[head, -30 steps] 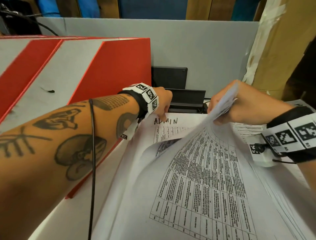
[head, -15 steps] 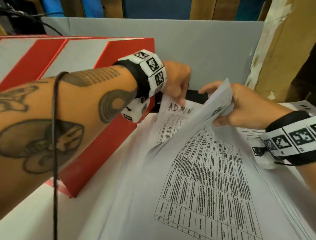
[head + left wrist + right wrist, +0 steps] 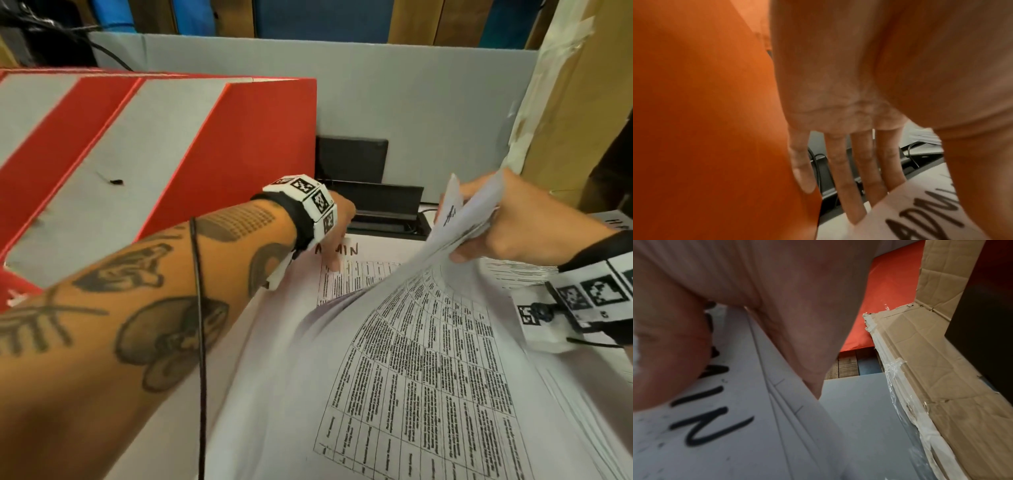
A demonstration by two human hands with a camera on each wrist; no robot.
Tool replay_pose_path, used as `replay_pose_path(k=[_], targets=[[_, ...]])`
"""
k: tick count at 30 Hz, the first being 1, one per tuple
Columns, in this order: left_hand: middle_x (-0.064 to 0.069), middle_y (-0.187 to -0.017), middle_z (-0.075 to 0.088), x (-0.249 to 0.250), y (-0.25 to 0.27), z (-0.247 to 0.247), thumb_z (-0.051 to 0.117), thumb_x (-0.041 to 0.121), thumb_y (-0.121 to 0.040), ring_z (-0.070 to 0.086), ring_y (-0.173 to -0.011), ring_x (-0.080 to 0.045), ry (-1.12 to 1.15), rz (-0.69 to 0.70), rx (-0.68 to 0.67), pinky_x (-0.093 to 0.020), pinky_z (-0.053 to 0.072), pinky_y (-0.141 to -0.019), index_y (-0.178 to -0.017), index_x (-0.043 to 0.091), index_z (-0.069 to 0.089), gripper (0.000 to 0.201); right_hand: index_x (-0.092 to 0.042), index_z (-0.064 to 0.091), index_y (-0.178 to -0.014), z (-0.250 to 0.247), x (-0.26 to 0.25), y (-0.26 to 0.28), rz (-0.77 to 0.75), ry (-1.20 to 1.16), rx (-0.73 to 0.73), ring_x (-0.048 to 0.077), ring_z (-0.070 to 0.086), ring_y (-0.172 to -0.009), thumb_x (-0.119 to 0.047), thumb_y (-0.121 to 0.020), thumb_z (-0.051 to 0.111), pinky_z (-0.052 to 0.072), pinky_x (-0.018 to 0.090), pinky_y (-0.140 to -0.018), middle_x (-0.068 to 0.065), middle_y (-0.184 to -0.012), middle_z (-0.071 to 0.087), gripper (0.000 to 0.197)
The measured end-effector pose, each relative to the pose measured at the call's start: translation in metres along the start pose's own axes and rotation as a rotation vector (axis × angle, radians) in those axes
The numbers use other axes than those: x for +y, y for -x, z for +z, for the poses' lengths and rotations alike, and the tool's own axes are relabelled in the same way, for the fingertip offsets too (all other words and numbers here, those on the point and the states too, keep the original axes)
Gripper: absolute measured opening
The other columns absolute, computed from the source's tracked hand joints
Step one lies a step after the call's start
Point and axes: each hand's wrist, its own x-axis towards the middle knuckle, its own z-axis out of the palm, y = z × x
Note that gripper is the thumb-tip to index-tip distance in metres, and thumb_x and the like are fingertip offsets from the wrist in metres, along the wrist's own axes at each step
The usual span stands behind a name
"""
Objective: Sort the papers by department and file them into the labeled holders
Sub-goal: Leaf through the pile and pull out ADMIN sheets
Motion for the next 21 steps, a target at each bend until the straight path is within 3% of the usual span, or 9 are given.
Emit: replay_pose_path(k=[3,6,9,11,14,16,18,19,21], targets=[[0.000,-0.093,0.070,-0.001,-0.002,-0.003,0.091,0.037,-0.075,0.069,-0.088,-0.022,0.045,-0.006,0.146,-0.038,0.061,-0.085,-0.079,0.021,0.059,0.036,-0.034,0.074,-0.078,0.001,-0.002,0.001,-0.019,-0.057,-0.007,-0.007,0.071,-0.072,0.012,-0.064,0.089,0.050,0.007,-0.061,-0.025,-0.073,0.074,0.050],[-0.001,-0.084,0.059,-0.003,-0.005,-0.005,0.085,0.032,-0.084,0.067,-0.089,-0.026,0.041,-0.024,0.242,-0.038,0.060,-0.079,-0.093,0.017,0.062,0.029,-0.039,0.075,-0.078,0.000,0.000,0.000,-0.013,-0.068,-0.008,-0.006,0.072,-0.074,0.010,-0.066,0.089,0.051,0.007,-0.062,-0.024,-0.075,0.075,0.053],[0.000,-0.084,0.057,-0.003,-0.003,-0.008,0.081,0.032,-0.087,0.064,-0.082,-0.025,0.000,-0.025,0.320,-0.037,0.053,-0.067,-0.092,0.019,0.061,0.024,-0.039,0.076,-0.068,0.001,-0.001,0.001,-0.031,-0.082,-0.035,0.007,0.074,-0.077,0.010,-0.065,0.089,0.058,0.029,-0.072,-0.009,-0.079,0.077,0.051],[0.002,-0.081,0.056,0.000,0.004,-0.016,0.084,0.040,-0.083,0.061,-0.078,-0.024,-0.053,-0.042,0.356,-0.036,0.049,-0.062,-0.080,0.024,0.057,0.032,-0.031,0.076,-0.063,0.004,-0.002,0.000,-0.034,-0.104,-0.054,0.015,0.073,-0.093,0.012,-0.062,0.090,0.057,0.043,-0.087,-0.005,-0.096,0.077,0.045],[0.006,-0.075,0.055,0.004,0.022,-0.033,0.091,0.047,-0.070,0.060,-0.078,-0.023,-0.078,-0.024,0.410,-0.035,0.051,-0.066,-0.067,0.028,0.051,0.045,-0.021,0.075,-0.060,0.006,-0.001,-0.002,-0.036,-0.063,-0.021,-0.001,0.057,-0.126,0.013,-0.057,0.091,0.044,0.032,-0.103,-0.016,-0.131,0.065,0.037],[0.009,-0.075,0.067,0.006,0.031,-0.044,0.091,0.044,-0.072,0.067,-0.076,-0.017,0.023,0.098,0.401,-0.031,0.055,-0.066,-0.074,0.024,0.071,0.028,-0.012,0.072,-0.060,0.009,-0.002,-0.003,-0.053,-0.040,-0.008,-0.010,0.046,-0.134,0.013,-0.059,0.089,0.037,0.023,-0.103,-0.017,-0.140,0.059,0.031],[0.011,-0.074,0.074,0.008,0.040,-0.054,0.089,0.042,-0.075,0.069,-0.072,-0.009,0.190,0.222,0.368,-0.026,0.056,-0.069,-0.083,0.023,0.081,0.021,-0.003,0.068,-0.060,0.011,-0.002,-0.004,-0.067,-0.047,-0.010,-0.013,0.049,-0.131,0.015,-0.061,0.087,0.040,0.016,-0.099,-0.018,-0.135,0.064,0.026],[0.011,-0.075,0.076,0.009,0.044,-0.059,0.087,0.042,-0.077,0.070,-0.072,-0.008,0.279,0.281,0.356,-0.027,0.057,-0.073,-0.085,0.024,0.082,0.020,-0.003,0.068,-0.061,0.013,-0.002,-0.005,-0.063,-0.060,-0.017,-0.010,0.059,-0.121,0.015,-0.062,0.086,0.047,0.019,-0.096,-0.020,-0.122,0.071,0.026],[0.007,-0.083,0.079,0.011,0.053,-0.069,0.081,0.043,-0.085,0.075,-0.081,-0.012,0.476,0.384,0.324,-0.029,0.061,-0.082,-0.092,0.022,0.083,0.021,-0.021,0.071,-0.060,0.015,-0.002,-0.006,-0.043,-0.073,-0.001,-0.003,0.068,-0.078,0.012,-0.065,0.088,0.055,0.031,-0.076,-0.016,-0.079,0.076,0.037]])
